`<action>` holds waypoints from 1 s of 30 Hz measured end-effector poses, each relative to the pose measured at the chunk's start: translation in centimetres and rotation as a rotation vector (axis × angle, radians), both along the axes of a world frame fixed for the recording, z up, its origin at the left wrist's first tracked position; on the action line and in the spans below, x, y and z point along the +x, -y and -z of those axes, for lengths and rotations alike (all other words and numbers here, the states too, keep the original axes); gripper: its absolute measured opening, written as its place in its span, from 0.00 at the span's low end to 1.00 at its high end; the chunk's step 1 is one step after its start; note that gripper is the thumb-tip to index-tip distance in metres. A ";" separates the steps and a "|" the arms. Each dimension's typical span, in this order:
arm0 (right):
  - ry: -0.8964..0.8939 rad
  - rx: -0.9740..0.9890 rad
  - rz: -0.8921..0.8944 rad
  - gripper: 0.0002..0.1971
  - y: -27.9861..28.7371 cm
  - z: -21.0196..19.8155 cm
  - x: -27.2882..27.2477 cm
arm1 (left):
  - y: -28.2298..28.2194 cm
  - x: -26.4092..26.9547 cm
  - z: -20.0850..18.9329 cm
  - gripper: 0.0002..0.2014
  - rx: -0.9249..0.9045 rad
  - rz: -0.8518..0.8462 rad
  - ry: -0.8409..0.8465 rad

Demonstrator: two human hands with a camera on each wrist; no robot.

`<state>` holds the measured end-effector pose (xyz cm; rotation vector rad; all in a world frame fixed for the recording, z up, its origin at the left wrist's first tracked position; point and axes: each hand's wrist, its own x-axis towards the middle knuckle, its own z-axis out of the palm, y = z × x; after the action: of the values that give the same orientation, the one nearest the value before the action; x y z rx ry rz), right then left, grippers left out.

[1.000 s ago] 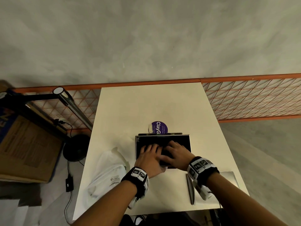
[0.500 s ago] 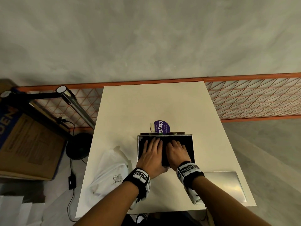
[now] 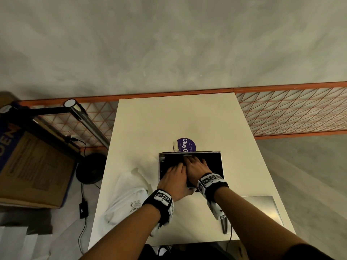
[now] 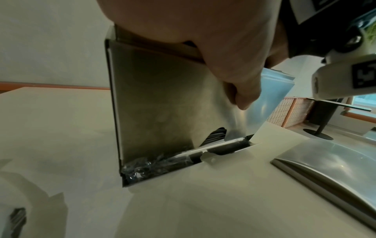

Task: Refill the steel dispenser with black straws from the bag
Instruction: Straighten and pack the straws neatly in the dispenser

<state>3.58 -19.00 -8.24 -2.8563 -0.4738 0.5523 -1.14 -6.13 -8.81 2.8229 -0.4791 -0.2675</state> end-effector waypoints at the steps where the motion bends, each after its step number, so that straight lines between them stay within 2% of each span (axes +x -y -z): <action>1: -0.026 -0.002 0.002 0.27 -0.1 0.0 0.2 | 0.0 0.0 -0.2 0.41 -0.020 -0.013 -0.012; 8: -0.113 -0.021 0.031 0.25 -0.2 -0.3 1.3 | 0.0 -0.2 -0.4 0.41 -0.030 -0.019 0.007; 16: -0.052 -0.037 -0.006 0.22 0.3 0.3 0.5 | -0.1 -0.9 0.1 0.41 -0.024 0.024 0.168; 23: 0.023 -0.067 -0.043 0.23 0.5 0.6 -0.4 | 0.1 -1.6 0.3 0.39 -0.024 -0.001 0.117; 30: -0.084 -0.050 0.053 0.28 0.2 0.4 0.1 | 0.2 -2.0 0.4 0.40 -0.036 -0.024 0.091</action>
<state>3.69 -19.22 -8.62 -2.8694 -0.3746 0.6803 -3.19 -6.30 -9.23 2.8128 -0.4634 -0.1248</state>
